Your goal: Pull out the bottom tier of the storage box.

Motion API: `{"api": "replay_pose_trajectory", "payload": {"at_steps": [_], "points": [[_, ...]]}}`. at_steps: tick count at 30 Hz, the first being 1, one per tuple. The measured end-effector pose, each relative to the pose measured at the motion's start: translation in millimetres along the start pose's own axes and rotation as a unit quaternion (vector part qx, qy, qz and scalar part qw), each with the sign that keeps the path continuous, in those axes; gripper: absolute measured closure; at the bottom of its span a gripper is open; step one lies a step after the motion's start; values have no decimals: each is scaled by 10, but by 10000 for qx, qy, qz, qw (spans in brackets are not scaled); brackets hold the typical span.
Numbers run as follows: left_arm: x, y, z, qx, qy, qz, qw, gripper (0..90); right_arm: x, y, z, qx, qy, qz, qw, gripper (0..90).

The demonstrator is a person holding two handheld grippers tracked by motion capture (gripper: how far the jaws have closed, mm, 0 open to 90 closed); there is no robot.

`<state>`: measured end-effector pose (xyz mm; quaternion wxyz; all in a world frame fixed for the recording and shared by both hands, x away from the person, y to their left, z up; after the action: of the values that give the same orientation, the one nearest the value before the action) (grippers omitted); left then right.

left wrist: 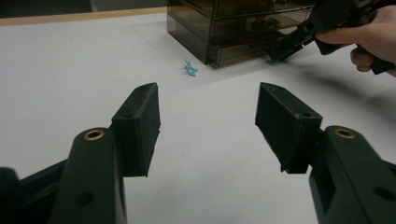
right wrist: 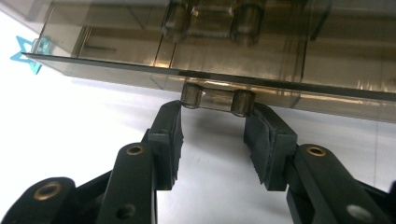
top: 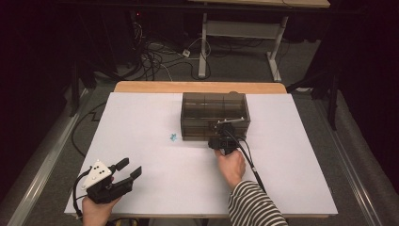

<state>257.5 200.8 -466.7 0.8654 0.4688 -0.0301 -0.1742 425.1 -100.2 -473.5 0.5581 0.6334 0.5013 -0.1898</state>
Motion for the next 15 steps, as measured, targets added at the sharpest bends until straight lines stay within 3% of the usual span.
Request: {"api": "replay_pose_trajectory", "payload": {"at_steps": [8, 15], "points": [[59, -17, 70, 142, -38, -3, 9999, 392, -56, -72, 16, -88, 83, 44, 9999, 602], [216, -78, 219, 336, -242, -268, 9988, 392, -147, -128, 76, -326, 172, 139, 9992, 542]]}}
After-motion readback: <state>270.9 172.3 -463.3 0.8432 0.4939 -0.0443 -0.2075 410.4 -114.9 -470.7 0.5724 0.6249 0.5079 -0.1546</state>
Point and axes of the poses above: each handheld gripper's, and its own axes: x roughly forward along the jaws, y roughly out of its top, z roughly to its right, the point moved 1 cm from there along x, roughly forward along the jaws, and after that the axes turned 9 degrees about y, right-handed, at the moved point
